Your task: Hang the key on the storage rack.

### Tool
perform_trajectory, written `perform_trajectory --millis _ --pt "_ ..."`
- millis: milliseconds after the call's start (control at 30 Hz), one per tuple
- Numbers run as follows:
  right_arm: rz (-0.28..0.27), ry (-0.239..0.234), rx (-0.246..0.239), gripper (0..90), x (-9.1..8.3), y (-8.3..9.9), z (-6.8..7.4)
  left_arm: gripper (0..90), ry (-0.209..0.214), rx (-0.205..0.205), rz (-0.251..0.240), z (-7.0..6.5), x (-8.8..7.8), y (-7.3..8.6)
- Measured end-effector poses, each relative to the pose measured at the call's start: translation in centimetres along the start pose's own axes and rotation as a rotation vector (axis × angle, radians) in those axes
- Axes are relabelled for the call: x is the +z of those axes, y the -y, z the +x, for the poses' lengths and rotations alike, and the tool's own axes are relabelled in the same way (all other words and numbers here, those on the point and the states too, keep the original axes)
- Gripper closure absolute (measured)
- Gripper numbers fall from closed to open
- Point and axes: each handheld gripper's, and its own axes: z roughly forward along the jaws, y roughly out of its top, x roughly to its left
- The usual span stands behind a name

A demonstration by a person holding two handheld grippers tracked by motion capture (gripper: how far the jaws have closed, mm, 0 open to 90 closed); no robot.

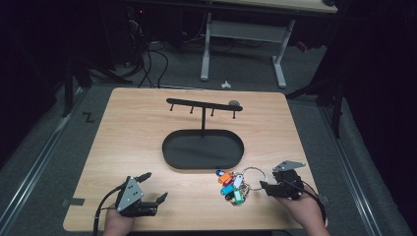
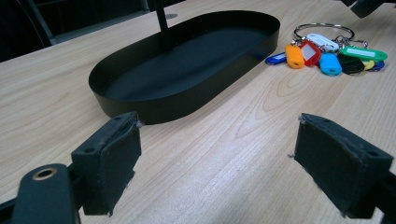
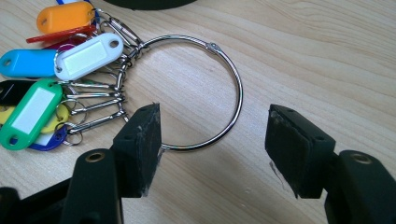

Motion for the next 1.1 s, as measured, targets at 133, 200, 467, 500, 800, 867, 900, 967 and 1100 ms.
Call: perform_trajectory --millis 133,200,467,500,800,867,900,967,1100 --pt "0.041 -0.016 -0.011 39.5 0.3 -0.7 -0.3 15.0 0.0 0.005 0.004 0.0 0.0 0.0" --pt "0.074 -0.022 -0.011 40.0 0.6 -1.1 -0.2 15.0 -0.002 0.003 0.004 0.0 0.0 0.0" --pt "0.168 -0.052 -0.046 40.6 1.9 -2.6 0.0 15.0 -0.003 0.003 0.002 0.1 -0.2 0.1" --pt "0.175 -0.057 -0.053 39.5 2.0 -2.7 0.0 15.0 -0.004 0.002 0.001 0.1 -0.2 0.1" --pt "0.266 -0.084 -0.119 33.6 2.6 -5.0 -0.1 15.0 -0.001 0.001 0.001 0.1 -0.1 0.1" --pt "0.305 -0.068 -0.123 37.3 2.9 -5.4 -0.2 15.0 0.001 0.0 0.002 0.1 -0.1 0.1" --pt "0.323 -0.064 -0.127 39.8 3.1 -5.7 -0.3 15.0 0.003 0.0 0.004 0.1 -0.1 0.1" --pt "0.349 -0.065 -0.155 46.0 3.2 -6.1 -0.4 15.0 0.003 0.0 0.003 0.1 -0.1 0.1" --pt "0.393 -0.075 -0.199 50.3 3.7 -7.2 -0.4 15.0 -0.002 -0.002 0.002 0.1 -0.1 0.1"
